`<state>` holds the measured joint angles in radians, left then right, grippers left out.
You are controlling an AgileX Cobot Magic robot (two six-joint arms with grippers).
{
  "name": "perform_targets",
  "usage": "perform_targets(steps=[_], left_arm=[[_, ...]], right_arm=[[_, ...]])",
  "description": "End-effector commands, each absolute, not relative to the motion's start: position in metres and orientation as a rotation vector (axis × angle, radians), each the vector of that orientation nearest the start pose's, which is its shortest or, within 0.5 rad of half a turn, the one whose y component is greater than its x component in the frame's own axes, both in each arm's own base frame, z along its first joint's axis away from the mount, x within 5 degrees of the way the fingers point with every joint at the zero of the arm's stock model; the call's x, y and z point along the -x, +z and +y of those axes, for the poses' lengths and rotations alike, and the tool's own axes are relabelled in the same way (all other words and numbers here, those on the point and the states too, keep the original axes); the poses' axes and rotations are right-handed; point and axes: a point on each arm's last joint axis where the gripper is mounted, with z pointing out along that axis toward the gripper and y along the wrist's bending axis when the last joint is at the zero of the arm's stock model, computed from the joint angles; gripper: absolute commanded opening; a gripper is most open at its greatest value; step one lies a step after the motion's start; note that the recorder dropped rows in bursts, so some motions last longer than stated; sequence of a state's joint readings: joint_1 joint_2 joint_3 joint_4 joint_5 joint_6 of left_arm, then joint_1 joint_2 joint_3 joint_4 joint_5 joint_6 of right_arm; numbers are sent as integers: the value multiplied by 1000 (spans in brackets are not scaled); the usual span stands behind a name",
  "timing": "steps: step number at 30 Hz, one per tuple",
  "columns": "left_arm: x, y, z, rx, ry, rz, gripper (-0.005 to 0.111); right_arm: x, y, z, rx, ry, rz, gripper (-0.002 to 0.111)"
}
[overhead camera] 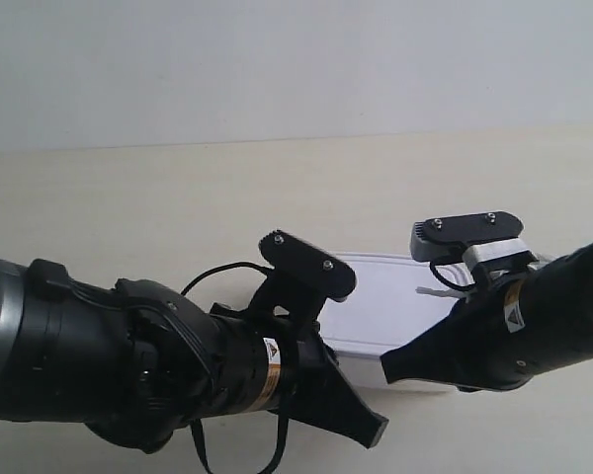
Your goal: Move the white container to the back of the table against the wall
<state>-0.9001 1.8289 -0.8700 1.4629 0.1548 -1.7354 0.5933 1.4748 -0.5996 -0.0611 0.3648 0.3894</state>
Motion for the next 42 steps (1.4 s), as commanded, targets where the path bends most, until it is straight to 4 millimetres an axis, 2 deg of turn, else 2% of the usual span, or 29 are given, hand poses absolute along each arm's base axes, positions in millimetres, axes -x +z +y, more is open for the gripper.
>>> perform_targets(steps=[1,5,14,22,31,36,42], left_arm=[[-235,131,-254,-672,-281,2392,0],[-237,123,-254,-684,-284,2410,0],[-246,126,-263,-696,-285,2378,0],[-257,123,-268,-677,-225,2357,0],[-271,121,-273,-663,-138,2315,0],[-289,123,-267,-613,-165,2321,0],[-311,124,-249,-546,-211,2345,0]], right_arm=[[-206,155,135,371,189,2744,0],[-211,149,137,367,165,2753,0],[-226,151,142,331,112,2724,0],[-242,152,149,362,65,2721,0],[-263,152,152,333,-63,2677,0],[-273,151,156,348,-93,2668,0],[-288,152,165,354,-87,2644,0]])
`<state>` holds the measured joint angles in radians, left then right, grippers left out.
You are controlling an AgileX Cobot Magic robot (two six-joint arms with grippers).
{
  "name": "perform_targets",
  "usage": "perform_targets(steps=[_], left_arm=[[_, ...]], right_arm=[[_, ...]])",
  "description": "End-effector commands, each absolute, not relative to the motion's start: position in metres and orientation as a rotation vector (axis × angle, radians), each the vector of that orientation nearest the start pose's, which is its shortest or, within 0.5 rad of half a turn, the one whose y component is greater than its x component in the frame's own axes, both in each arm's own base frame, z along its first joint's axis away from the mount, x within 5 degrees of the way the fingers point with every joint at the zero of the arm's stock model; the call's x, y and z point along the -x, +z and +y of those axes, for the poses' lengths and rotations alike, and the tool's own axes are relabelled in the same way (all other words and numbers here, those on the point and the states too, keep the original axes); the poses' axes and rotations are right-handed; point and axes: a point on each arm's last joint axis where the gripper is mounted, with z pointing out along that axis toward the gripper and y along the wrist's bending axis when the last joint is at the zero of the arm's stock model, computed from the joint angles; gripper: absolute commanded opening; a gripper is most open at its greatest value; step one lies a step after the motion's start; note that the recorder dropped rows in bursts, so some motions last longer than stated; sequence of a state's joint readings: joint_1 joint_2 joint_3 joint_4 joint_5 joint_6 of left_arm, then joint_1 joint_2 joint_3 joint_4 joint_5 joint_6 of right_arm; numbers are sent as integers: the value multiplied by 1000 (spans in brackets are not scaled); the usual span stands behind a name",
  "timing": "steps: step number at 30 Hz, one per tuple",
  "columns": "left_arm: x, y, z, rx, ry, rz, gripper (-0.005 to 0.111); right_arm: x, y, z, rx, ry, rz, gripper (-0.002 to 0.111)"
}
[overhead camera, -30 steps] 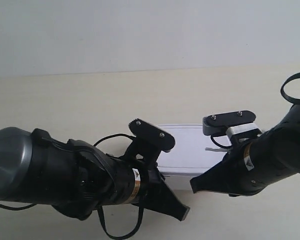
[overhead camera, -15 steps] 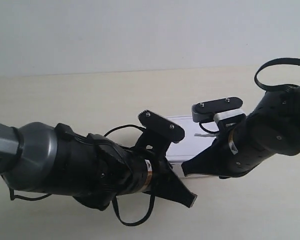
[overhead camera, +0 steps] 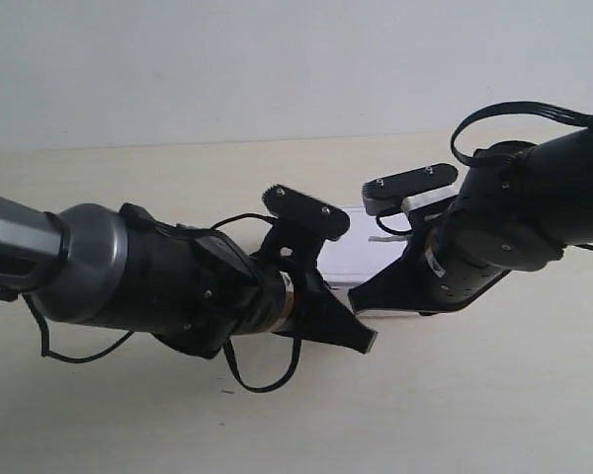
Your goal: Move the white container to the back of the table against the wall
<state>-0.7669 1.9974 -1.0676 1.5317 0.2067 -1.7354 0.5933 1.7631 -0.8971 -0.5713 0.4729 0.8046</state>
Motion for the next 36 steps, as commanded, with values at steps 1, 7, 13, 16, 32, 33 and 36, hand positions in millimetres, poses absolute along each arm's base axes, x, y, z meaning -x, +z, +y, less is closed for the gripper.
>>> perform_targets(steps=[1,7,13,16,32,33,36], left_arm=[[-313,124,-247,-537,-212,2347,0],[-331,118,-244,-537,-245,2349,0],[-325,117,-262,-630,-470,2362,0],[-332,123,-264,-609,-449,2337,0],[-370,105,-283,-551,-370,2292,0],[-374,104,-284,-547,-363,2287,0],[-380,107,-284,-525,-324,2266,0]], right_arm=[[-290,151,166,356,-89,2643,0],[-314,144,181,357,-90,2629,0],[-340,142,182,326,-136,2617,0],[-347,143,173,309,-147,2613,0],[-358,145,158,270,-124,2604,0],[-361,145,152,250,-130,2607,0],[-367,145,143,222,-111,2592,0]])
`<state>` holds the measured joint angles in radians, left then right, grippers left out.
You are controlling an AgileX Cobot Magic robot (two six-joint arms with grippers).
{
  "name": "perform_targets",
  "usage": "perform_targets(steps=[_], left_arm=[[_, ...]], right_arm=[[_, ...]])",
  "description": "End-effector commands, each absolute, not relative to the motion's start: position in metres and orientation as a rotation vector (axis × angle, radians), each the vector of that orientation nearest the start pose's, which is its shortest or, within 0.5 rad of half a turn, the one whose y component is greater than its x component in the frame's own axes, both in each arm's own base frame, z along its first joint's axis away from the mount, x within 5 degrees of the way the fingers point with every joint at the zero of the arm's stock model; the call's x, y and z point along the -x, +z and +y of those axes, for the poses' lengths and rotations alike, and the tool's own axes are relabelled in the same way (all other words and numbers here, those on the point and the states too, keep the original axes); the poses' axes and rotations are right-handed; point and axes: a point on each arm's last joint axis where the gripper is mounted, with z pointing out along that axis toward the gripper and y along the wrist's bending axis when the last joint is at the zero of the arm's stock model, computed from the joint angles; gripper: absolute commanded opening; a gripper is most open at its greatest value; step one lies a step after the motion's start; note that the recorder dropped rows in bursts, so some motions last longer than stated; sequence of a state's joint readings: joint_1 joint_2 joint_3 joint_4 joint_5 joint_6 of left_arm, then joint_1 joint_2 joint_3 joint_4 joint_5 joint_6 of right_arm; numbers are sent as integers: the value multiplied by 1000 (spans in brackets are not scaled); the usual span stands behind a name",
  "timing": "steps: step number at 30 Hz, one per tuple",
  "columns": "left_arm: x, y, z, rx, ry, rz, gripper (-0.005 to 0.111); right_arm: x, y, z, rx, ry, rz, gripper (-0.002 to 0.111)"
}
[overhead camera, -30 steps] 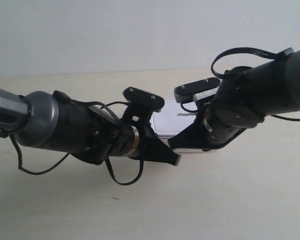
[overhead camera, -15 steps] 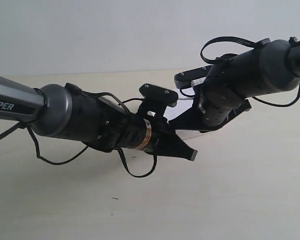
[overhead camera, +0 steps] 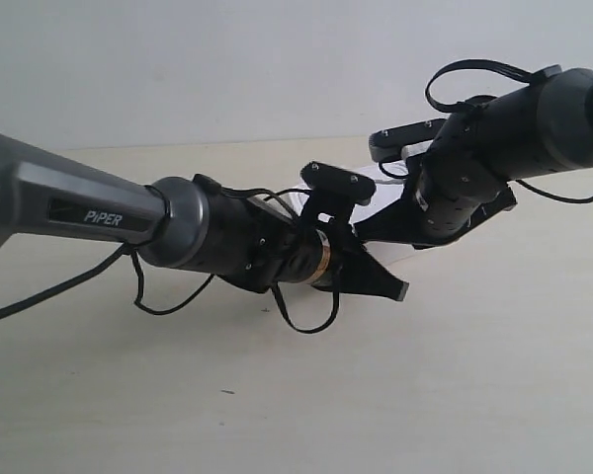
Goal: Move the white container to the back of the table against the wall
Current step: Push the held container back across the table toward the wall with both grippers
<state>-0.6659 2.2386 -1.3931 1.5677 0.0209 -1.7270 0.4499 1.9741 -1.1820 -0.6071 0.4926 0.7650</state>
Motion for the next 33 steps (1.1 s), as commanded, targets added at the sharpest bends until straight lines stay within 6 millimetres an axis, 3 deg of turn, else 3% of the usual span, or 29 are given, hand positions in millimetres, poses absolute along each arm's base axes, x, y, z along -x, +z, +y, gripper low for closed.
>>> perform_targets(steps=[1,19,33], left_arm=[[-381,107,-283,-517,-311,2263,0],[-416,118,-245,-400,-280,2241,0],[-432,132,-239,-387,-352,2203,0]], right_arm=[[-367,146,143,223,-104,2588,0],[-394,135,150,192,-72,2571,0],[-419,140,161,180,-40,2511,0]])
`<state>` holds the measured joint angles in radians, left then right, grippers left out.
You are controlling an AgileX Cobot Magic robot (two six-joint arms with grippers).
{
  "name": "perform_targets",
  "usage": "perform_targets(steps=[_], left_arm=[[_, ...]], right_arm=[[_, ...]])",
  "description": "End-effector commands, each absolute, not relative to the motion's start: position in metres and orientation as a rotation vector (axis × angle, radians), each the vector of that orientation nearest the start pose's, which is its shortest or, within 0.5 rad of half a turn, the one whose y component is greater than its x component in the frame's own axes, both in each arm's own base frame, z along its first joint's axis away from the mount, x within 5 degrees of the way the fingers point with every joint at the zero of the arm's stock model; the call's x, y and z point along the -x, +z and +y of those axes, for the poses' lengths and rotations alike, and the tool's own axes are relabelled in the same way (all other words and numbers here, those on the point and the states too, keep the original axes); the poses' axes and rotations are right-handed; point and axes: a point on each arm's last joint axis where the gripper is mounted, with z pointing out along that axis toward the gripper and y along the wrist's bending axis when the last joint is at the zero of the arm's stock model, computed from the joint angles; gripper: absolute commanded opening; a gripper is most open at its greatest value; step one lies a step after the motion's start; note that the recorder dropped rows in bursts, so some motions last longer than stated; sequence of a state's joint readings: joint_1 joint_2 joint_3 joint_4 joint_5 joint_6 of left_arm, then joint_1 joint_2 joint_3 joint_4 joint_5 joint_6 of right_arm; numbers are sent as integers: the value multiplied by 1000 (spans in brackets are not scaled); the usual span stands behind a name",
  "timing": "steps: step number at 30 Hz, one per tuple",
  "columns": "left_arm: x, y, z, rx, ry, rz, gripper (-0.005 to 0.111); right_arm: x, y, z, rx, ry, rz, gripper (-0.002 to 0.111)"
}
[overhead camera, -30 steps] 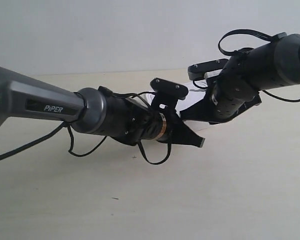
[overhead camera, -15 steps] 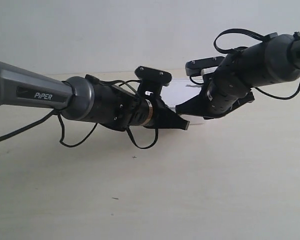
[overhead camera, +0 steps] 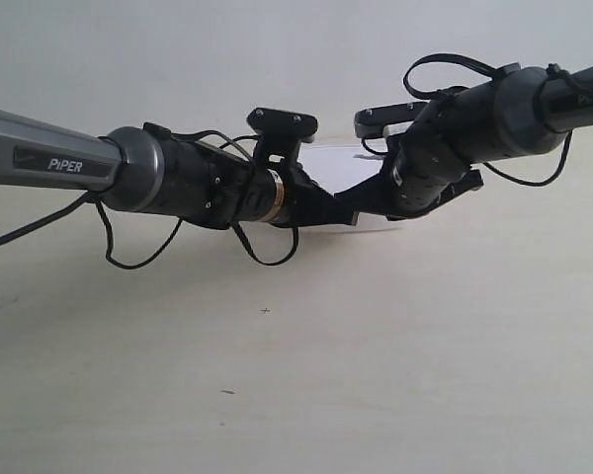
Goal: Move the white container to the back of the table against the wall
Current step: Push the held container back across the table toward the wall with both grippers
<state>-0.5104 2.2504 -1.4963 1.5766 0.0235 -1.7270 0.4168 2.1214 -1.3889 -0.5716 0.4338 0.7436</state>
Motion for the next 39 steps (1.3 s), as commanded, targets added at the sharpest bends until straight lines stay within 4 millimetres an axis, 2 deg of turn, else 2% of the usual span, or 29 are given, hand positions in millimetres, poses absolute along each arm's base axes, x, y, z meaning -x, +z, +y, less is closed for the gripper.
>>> perform_targets(steps=[1,8,15,17,25,32,39], left_arm=[[-432,133,-239,-387,-352,2200,0],[-432,134,-242,-393,-388,2199,0],[-433,104,-244,-376,-405,2262,0],[-436,101,-244,-365,-383,2262,0],[-445,105,-250,-369,-421,2230,0],[-451,111,-246,-340,-391,2210,0],[-457,120,-245,-327,-346,2176,0]], right_arm=[[-420,139,162,180,-40,2510,0],[-428,127,168,189,-3,2541,0],[-433,125,166,173,3,2536,0],[-434,125,163,156,5,2538,0],[-438,125,153,142,-1,2534,0],[-442,128,156,145,40,2495,0],[-454,125,158,140,-5,2525,0]])
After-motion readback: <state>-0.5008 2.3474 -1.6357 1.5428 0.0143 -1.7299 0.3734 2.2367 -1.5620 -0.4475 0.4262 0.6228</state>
